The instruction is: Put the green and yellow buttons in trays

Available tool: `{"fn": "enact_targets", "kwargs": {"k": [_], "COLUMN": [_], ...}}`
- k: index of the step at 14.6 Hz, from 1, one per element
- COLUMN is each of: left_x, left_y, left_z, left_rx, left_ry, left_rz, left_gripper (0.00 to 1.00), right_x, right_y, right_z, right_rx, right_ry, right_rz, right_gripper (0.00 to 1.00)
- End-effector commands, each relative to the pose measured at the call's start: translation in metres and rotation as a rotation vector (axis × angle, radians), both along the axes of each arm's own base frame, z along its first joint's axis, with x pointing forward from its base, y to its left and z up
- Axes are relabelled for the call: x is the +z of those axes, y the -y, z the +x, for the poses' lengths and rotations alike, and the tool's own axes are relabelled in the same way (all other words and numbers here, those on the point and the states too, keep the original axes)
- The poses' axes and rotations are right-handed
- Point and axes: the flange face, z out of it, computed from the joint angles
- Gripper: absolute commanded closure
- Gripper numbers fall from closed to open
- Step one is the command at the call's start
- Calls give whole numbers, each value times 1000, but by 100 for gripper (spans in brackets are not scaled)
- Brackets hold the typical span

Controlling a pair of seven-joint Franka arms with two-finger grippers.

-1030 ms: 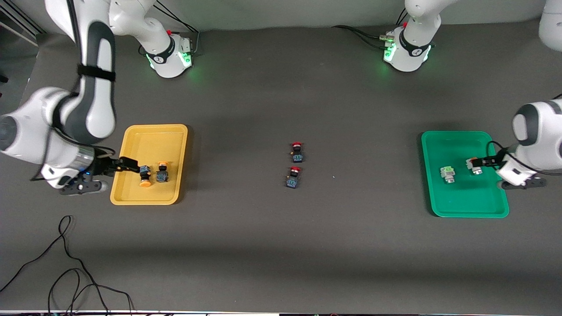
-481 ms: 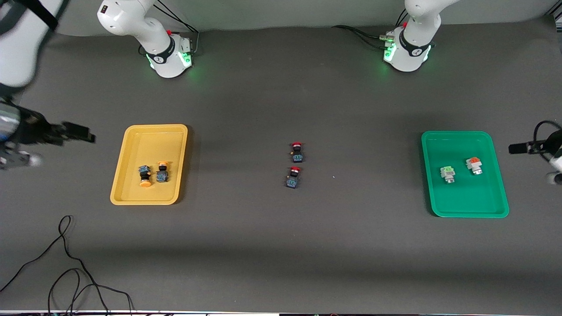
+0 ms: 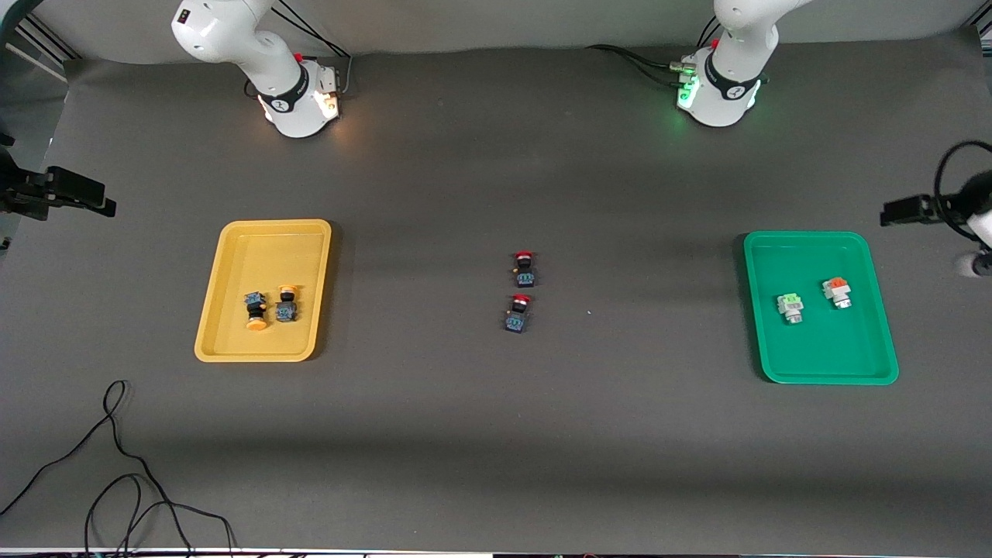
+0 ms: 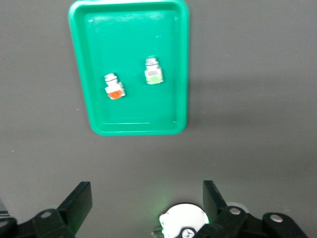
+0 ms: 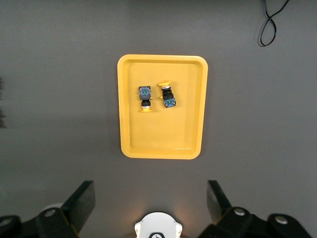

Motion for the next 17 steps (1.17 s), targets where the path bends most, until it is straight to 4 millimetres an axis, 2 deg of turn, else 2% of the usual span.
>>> {"fn": "enact_targets", "kwargs": {"k": [1, 3, 6, 9, 11, 13, 15, 17], "left_x": [16, 21, 24, 30, 37, 37, 36, 36], "left_y": [43, 68, 86, 84, 83, 83, 83, 83], "left_z": [-17, -20, -20, -19, -18, -18, -17, -17], "left_rx": [12, -8, -16, -15, -12, -10, -10, -10], "left_ry": [13, 17, 28, 39, 50, 54, 57, 57], "left_rz": [0, 5, 8, -36, -42, -42, -42, -42], "left_gripper": [0, 0, 0, 0, 0, 0, 0, 0], "right_x": [1, 1, 0, -4, -12, -7, -10, -9], "right_y": [-8, -5, -6, -9, 4, 6, 21, 25], "right_z": [1, 1, 2, 6, 18, 27, 28, 24], "right_rx": [-16, -52, -49, -41, -39, -25, -37, -40], "right_ry": [-15, -8, -9, -10, -23, -23, -35, -53], "right_rz": [-30, -23, -21, -18, -2, -33, 1, 10], "right_gripper": [0, 0, 0, 0, 0, 0, 0, 0]}}
